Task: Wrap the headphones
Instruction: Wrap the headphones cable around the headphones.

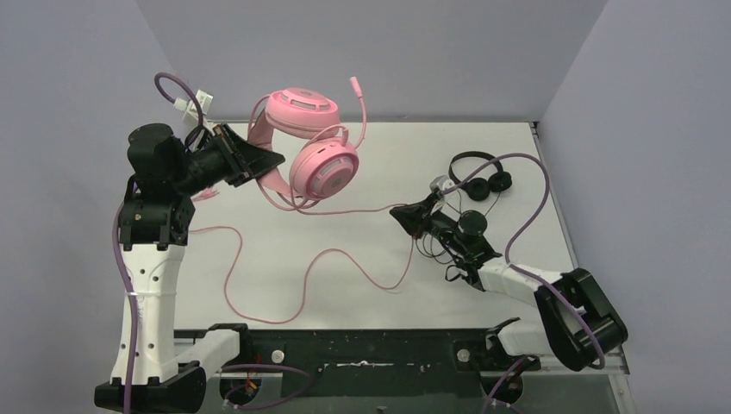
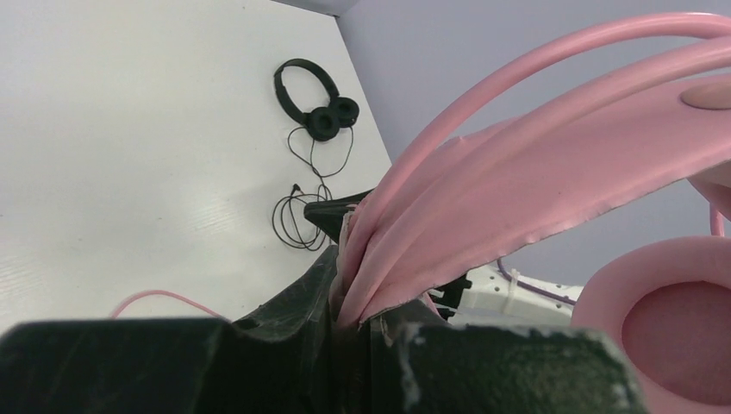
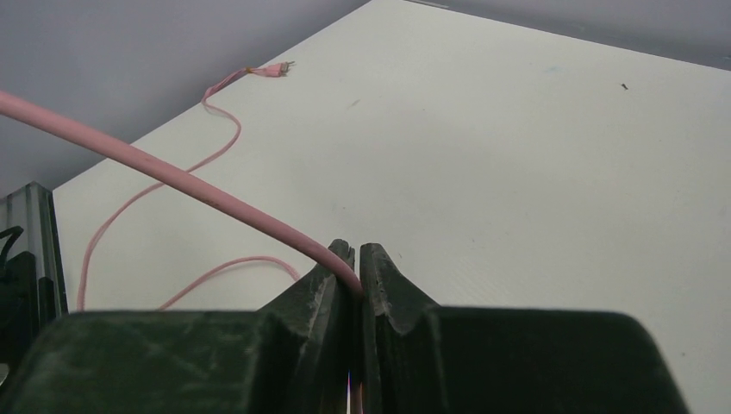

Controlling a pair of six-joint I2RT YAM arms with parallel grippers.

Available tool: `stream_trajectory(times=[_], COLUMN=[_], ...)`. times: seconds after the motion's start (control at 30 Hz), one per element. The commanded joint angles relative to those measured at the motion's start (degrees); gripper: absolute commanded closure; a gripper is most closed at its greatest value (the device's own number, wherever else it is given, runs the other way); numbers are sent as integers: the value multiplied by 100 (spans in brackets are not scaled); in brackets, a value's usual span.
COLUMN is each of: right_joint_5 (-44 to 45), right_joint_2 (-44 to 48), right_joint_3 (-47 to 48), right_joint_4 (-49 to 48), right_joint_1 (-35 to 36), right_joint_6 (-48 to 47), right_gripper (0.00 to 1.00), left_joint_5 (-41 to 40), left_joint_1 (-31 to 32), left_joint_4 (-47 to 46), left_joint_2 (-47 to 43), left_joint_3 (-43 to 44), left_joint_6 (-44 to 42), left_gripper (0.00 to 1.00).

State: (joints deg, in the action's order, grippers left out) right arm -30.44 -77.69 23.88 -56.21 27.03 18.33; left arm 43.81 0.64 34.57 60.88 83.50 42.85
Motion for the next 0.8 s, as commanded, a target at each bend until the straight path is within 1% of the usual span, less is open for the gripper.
stream_trajectory(times=[0.0,0.07,0.2,0.27,0.37,0.5,0.57,0.63,0.77], right_joint_5=[-30,121,-54,-14,-15,-151,-199,-307,-417], right_joint_2=[804,1004,1184,1342,1296,1048,929,931,1059], right_joint_3=[-270,-393,-670,-709,-608,-301,-80,162,688], right_joint_4=[985,1268,1091,1323,1474,1470,1653,1954,2858], right_joint_1=[-155,-294,-507,-532,-582,-726,-833,-1005,-1511], right_joint_6=[-340,-325,-77,-90,-97,4,81,149,286], right_gripper=[100,100,100,100,100,100,100,100,100], left_joint_5=[-165,-154,-133,-41,243,799,893,758,150], left_joint_1=[-31,-32,-36,-38,-32,-30,35,294,939], left_joint_4=[-121,-142,-184,-238,-363,-545,-434,-72,911], left_joint_2=[-99,-79,-63,-36,14,28,-54,-178,-558], left_joint_3=[409,450,450,455,450,358,330,342,256], left_joint_6=[-44,-36,-66,-75,-107,-392,-895,-1625,-3137], left_gripper=[100,100,100,100,100,100,100,100,100])
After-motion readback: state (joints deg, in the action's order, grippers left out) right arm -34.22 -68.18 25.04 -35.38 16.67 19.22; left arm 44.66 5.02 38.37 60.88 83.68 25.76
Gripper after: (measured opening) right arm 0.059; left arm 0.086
